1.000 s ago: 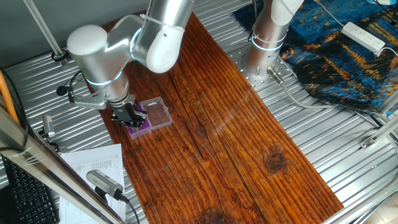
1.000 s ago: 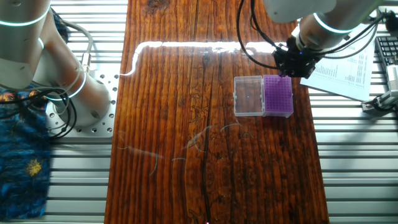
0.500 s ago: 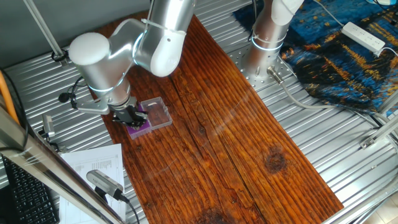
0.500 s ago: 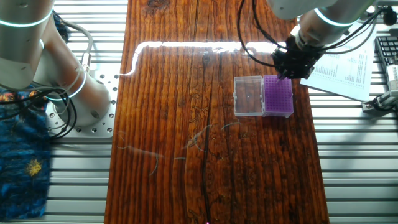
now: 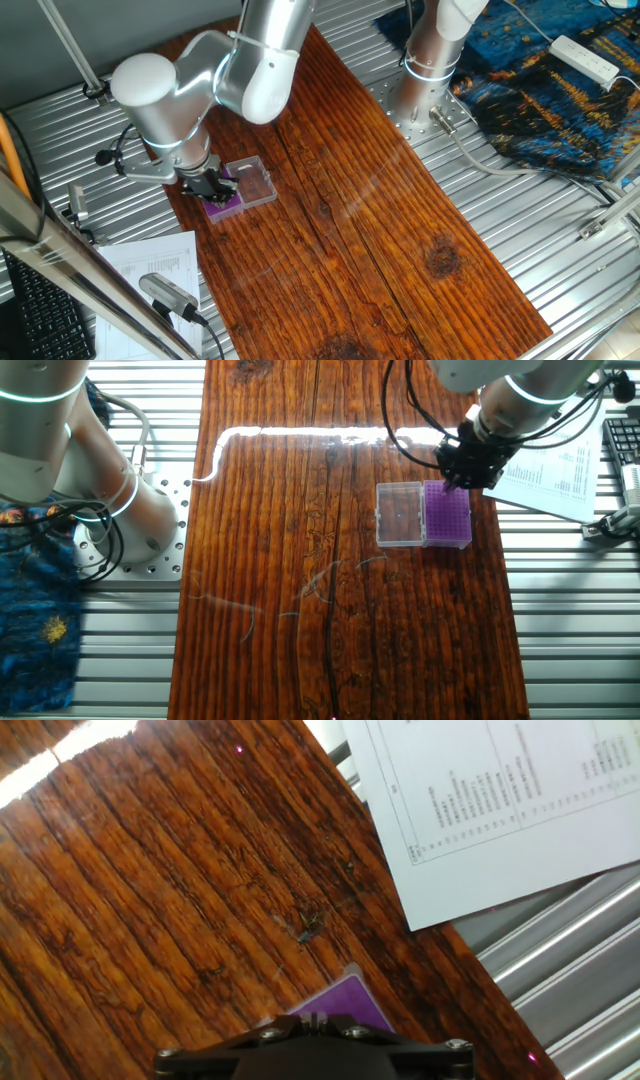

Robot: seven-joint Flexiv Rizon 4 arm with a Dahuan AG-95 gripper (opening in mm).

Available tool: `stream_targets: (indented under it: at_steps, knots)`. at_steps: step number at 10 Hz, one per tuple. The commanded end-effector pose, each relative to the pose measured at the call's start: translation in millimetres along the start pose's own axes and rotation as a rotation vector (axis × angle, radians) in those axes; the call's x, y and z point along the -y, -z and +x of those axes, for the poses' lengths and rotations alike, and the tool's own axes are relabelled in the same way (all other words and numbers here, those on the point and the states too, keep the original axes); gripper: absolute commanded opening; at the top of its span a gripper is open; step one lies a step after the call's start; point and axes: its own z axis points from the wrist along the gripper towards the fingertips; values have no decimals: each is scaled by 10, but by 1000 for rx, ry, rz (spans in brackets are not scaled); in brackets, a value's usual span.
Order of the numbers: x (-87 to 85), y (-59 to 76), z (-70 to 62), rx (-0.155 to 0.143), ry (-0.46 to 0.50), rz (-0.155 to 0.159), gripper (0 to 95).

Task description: Insert a small pipette tip into the holder for small pipette tips

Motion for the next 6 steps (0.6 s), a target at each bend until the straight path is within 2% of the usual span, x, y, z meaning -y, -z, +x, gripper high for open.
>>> stream_targets:
  at_steps: [1,3,4,5,6]
  knots:
    - [-24,91,2,-5,-14,2,0]
    - [-35,200,24,-3,-62,8,0]
    - [-34,267,46,-4,-145,11,0]
    - [-11,320,86,-17,-204,19,0]
    - [42,360,152,-23,-239,17,0]
